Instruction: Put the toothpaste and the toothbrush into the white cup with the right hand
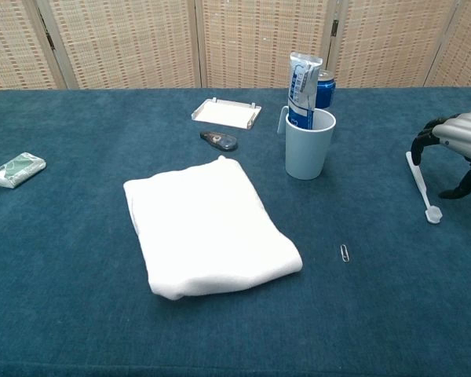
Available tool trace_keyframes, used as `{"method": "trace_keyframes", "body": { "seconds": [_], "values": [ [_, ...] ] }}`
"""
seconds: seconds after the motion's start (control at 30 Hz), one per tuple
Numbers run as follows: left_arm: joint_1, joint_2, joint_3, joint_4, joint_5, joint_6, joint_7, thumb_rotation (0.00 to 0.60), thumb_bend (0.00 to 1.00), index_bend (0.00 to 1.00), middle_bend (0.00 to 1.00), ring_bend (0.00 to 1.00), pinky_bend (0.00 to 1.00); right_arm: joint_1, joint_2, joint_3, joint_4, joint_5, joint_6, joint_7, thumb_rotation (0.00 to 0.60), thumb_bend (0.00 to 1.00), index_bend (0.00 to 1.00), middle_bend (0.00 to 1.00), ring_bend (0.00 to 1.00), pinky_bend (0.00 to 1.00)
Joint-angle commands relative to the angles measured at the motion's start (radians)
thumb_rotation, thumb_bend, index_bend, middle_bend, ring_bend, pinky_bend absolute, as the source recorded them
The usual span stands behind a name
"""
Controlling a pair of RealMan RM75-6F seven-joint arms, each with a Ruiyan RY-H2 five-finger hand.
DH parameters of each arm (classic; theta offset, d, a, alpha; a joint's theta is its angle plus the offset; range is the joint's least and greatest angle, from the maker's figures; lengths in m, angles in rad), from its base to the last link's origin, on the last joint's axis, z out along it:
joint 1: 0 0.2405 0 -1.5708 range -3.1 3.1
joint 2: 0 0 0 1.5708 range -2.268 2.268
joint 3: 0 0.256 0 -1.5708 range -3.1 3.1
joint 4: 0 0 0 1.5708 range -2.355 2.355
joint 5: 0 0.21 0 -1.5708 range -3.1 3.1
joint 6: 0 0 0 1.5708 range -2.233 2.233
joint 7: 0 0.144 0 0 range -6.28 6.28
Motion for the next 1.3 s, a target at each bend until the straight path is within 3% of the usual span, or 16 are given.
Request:
{"method": "trace_keyframes", "body": {
  "seconds": [0.03,0.43,0.73,0.97,1.13,1.3],
  "values": [
    [0.0,0.001,0.0,0.001,0.0,0.001,-0.001,0.6,0.27,0.27,0.17,0.15,0.18,0.013,-0.034,0.008,0.044,-0.003,-0.007,0.008,0.6,0.06,0.39,0.3,0.15,0.21],
    [0.004,-0.002,0.002,0.01,-0.005,-0.001,-0.008,0.6,0.27,0.27,0.17,0.15,0.18,0.052,-0.118,0.031,0.141,-0.007,-0.021,0.017,0.6,0.06,0.39,0.3,0.15,0.21],
    [0.004,-0.004,0.003,0.016,-0.007,-0.004,-0.013,0.6,0.27,0.27,0.17,0.15,0.18,0.115,-0.18,0.078,0.181,0.012,-0.045,0.005,0.6,0.14,0.39,0.3,0.15,0.21],
    [0.014,-0.003,0.006,0.026,-0.018,-0.003,-0.025,0.6,0.27,0.27,0.17,0.15,0.18,0.084,-0.109,0.072,0.083,0.023,-0.037,0.026,0.6,0.26,0.45,0.31,0.15,0.21],
    [0.014,-0.008,0.009,0.029,-0.016,-0.009,-0.028,0.6,0.27,0.27,0.17,0.15,0.18,0.041,-0.032,0.054,-0.003,0.046,-0.048,-0.015,0.6,0.28,0.48,0.31,0.15,0.21],
    [0.008,-0.01,0.008,0.024,-0.004,-0.008,-0.026,0.6,0.27,0.27,0.17,0.15,0.18,0.027,-0.019,0.048,-0.022,0.068,-0.067,-0.052,0.6,0.28,0.49,0.31,0.15,0.21]
  ]
}}
